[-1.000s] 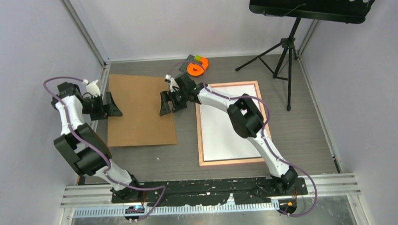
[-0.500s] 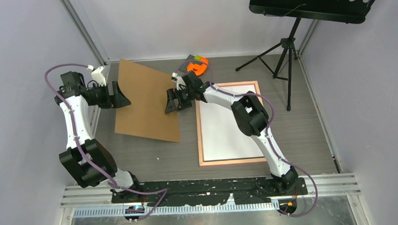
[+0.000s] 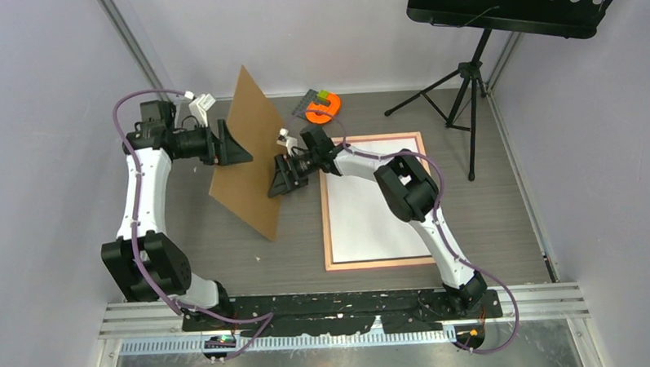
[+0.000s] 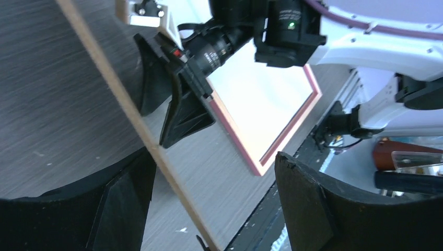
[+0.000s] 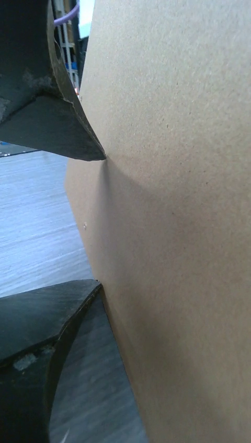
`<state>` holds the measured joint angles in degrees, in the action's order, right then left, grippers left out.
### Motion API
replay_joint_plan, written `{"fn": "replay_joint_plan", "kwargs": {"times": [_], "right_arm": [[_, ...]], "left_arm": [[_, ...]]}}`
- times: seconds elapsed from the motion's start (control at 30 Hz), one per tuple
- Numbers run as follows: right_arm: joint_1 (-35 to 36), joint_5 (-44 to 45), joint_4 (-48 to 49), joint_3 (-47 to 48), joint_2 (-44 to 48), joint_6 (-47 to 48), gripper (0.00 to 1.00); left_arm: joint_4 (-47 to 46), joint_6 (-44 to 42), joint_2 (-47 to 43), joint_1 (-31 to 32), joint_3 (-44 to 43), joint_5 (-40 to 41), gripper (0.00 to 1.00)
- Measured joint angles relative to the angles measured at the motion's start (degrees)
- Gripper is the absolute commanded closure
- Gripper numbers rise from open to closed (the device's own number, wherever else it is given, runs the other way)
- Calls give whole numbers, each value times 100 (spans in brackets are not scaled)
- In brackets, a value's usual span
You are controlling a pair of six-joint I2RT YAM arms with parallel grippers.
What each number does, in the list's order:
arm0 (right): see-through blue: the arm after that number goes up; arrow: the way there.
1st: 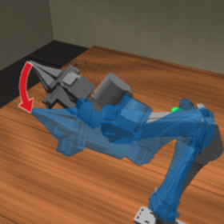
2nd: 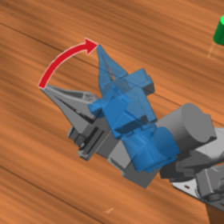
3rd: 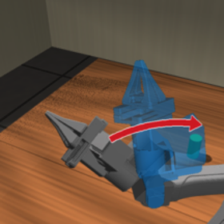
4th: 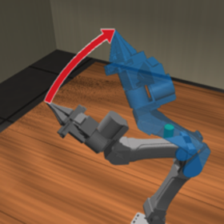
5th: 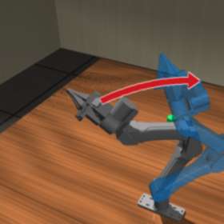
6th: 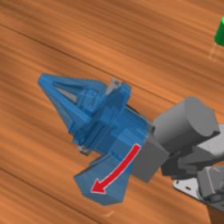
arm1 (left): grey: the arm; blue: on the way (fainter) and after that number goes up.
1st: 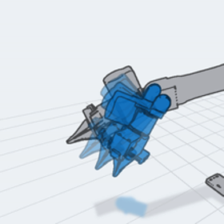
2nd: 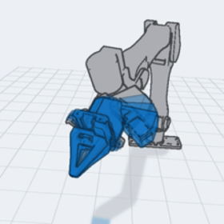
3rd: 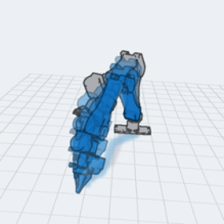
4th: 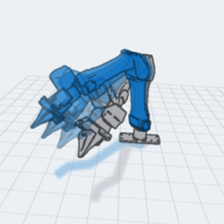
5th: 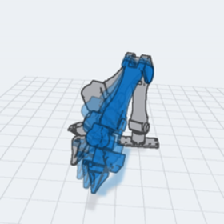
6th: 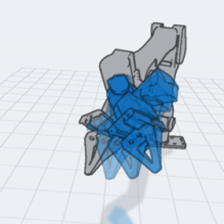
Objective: Put the photo into the frame
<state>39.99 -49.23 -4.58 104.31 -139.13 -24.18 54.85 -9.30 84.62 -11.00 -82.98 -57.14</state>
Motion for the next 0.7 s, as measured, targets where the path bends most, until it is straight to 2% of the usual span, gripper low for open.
{"fn": "replay_joint_plan", "kwargs": {"times": [0.2,0.27,0.53,0.63,0.7], "right_arm": [[4,-435,417,-273,0,-17,10],[-11,-494,498,-317,0,-20,11],[-37,-382,358,-385,98,70,10],[-52,-221,181,-444,210,168,8],[-90,-94,44,-518,317,195,6]], "left_arm": [[-52,459,7,249,20,149,25],[-59,597,7,313,-2,385,30],[7,815,9,673,-319,1792,59],[44,839,9,831,-457,2271,75],[114,848,9,918,-551,2581,90]]}}
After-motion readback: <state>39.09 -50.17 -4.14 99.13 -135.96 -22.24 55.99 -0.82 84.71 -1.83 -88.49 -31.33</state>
